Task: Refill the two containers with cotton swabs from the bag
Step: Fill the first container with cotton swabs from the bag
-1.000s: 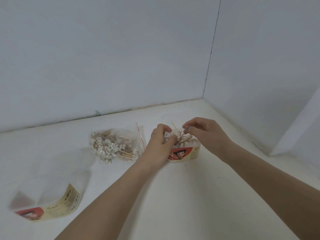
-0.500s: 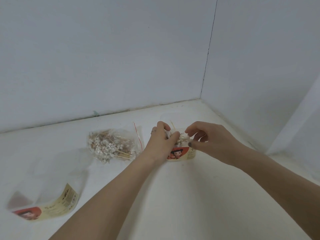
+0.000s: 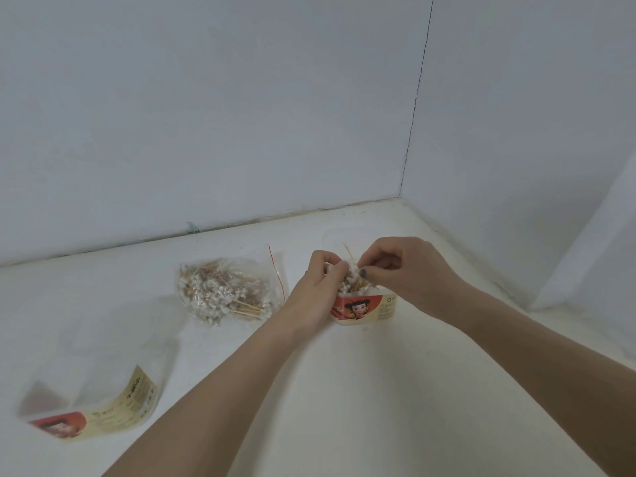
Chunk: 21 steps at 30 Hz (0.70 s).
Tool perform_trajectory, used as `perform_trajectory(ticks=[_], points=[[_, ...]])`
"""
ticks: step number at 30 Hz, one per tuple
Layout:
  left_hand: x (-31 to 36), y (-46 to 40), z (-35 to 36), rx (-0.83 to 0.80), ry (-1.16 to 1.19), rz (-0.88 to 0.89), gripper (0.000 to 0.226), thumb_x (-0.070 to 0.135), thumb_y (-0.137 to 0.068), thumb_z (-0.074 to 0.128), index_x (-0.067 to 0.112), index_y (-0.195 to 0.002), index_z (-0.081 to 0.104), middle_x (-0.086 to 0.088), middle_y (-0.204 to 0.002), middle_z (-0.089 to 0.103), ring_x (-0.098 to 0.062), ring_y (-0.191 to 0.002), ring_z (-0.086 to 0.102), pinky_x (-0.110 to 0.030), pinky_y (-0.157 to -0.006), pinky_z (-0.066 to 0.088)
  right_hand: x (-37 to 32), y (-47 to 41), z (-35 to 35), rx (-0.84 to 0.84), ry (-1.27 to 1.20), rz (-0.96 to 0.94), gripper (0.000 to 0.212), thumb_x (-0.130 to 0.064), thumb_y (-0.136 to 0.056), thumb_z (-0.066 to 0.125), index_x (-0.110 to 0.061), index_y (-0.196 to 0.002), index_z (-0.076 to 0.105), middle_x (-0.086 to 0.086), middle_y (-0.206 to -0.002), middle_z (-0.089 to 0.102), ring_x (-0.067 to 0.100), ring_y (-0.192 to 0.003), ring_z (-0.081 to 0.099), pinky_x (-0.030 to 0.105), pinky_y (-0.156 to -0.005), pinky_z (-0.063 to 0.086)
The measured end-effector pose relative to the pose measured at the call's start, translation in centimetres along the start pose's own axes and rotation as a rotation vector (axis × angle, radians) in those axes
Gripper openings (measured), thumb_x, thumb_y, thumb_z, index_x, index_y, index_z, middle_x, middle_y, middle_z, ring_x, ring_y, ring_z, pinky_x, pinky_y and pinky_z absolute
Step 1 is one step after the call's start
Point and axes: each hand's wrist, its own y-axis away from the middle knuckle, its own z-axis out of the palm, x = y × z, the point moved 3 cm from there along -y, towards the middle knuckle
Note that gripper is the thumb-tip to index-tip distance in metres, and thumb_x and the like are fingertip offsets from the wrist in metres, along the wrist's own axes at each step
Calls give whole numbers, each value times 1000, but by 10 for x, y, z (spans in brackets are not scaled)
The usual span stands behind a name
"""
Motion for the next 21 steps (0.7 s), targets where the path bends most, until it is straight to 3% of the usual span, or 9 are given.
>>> perform_trajectory(ticks=[3,6,10,15,21], points=[[2,1,1,-11,10,-13,23,43,-103,43,23,-114,48,4,-103,59,-6,-87,58,-26,-75,43,1,0,1,-24,-9,19,12,-13,-86,71,-23,-82,74,-6,-78,75,5,-75,69,12,-64,49],[2,1,2,-25,30,-26,27,48,-101,48,25,-115,47,0,-109,61,-11,-93,64,-29,-81,49,1,1,0,-41,-30,27,13,-13,-87,69,-23,-84,75,-5,-81,76,8,-79,71,20,-73,55],[1,0,6,-32,94,-40,37,53,-97,56,26,-117,41,-1,-114,65,-11,-91,71,-22,-72,52,7,6,-6,-39,-201,83,21,-8,-94,58,-20,-94,75,0,-86,77,16,-82,75,30,-86,56],[3,-2,14,-5,54,-37,60,76,-66,65,38,-105,38,-9,-129,58,-23,-101,71,-32,-77,58,10,14,-9,-21,-121,37,33,1,-92,50,-23,-97,73,-5,-89,76,11,-82,73,20,-80,53],[0,-5,12,-14,109,-73,51,60,-83,67,31,-113,39,-12,-129,58,-27,-97,73,-25,-67,54,8,15,-7,-51,-95,7,37,4,-89,52,-25,-102,71,-12,-96,76,5,-91,71,23,-86,54]])
